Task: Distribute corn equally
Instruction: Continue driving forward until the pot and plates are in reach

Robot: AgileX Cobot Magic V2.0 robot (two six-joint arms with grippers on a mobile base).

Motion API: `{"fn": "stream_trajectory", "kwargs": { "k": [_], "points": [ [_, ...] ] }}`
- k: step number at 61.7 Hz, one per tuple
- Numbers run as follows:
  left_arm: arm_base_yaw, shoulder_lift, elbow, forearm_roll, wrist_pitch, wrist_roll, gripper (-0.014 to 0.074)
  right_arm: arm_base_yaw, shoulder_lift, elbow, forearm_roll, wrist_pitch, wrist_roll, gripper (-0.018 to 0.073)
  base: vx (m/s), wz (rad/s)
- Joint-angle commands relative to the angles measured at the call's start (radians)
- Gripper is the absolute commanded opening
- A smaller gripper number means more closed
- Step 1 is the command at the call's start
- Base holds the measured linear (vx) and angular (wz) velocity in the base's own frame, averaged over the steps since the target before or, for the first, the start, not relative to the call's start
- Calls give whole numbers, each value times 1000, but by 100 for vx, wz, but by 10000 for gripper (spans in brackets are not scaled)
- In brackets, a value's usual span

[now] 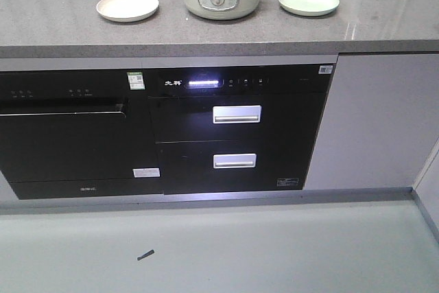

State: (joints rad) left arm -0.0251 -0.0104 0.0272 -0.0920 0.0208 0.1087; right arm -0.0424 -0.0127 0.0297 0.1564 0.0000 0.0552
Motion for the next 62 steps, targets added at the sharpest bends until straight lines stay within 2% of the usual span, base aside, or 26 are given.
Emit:
{"fn": "stream_trajectory", "kwargs": {
  "k": [1,62],
  "points": [
    [1,-16,3,-2,-76,-11,-6,-6,-7,7,-4,-68,-4,-4,12,2],
    [1,-16,3,-2,-76,-11,-6,-6,-7,7,-4,-68,-4,-4,10,1]
  ]
}}
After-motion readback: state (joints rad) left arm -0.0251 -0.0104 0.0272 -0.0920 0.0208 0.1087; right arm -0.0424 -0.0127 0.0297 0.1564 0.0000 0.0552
